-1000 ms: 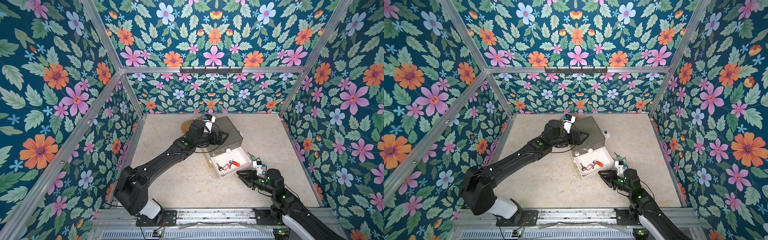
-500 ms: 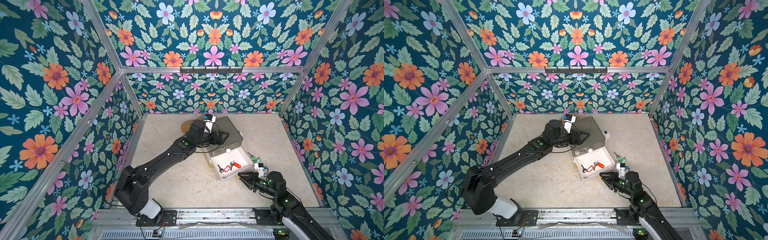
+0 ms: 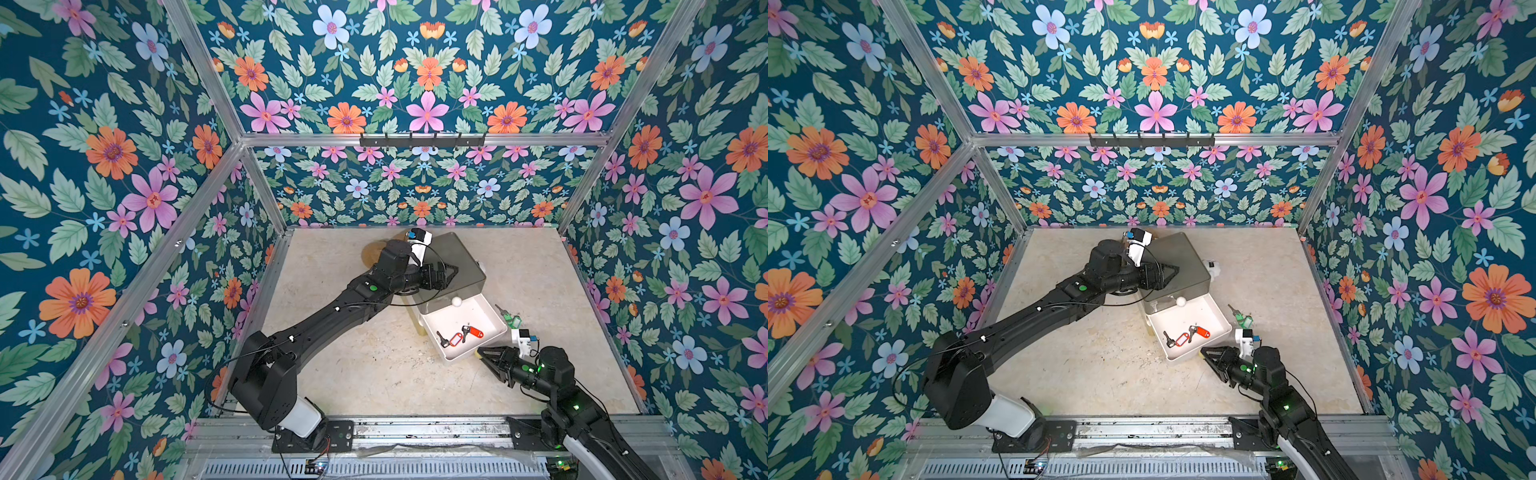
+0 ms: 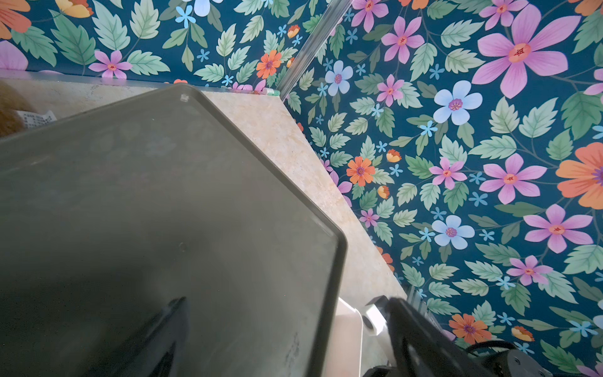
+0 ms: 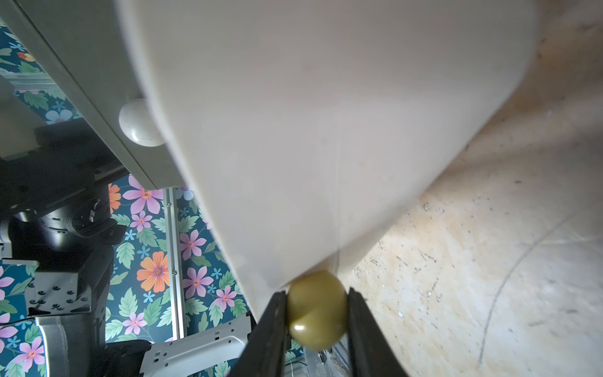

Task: Take the keys out of the drawer
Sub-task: Open the drawer in the storage box.

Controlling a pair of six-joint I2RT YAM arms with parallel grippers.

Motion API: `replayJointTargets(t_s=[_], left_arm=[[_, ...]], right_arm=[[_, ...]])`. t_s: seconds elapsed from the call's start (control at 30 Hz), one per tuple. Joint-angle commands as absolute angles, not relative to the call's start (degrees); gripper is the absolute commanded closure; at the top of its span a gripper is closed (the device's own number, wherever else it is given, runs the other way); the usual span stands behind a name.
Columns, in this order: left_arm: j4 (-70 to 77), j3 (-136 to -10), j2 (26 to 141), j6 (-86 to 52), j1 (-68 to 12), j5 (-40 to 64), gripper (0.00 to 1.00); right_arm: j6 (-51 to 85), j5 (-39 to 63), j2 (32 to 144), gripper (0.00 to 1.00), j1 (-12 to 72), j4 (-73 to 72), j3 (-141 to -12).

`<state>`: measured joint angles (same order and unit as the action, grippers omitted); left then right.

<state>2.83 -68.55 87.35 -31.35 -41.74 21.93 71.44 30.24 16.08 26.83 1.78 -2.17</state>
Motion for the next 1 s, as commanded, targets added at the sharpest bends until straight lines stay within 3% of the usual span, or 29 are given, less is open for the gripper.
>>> replayJointTargets(t_s=[0.0,0.3,0.6,0.97], left_arm=[[-3.1,-68.0,87.7,-32.7,-41.9,22.3,0.01],[-3.1,-67.7,87.5,-32.8,-42.0,22.1,0.01],[-2.9,-67.7,87.5,-32.9,-42.1,22.1,0.01],[-2.6,-67.9,87.7,-33.0,-42.2,22.1,0.01]], right_arm=[[72.4,30.0,15.8,0.76,26.9,6.5,-1.9],[72.4,29.7,14.6,0.70,26.8,8.0,-2.0],[72.2,29.5,14.1,0.50,26.8,9.0,-2.3],[69.2,26.5,9.3,0.42,26.8,21.6,-5.9]])
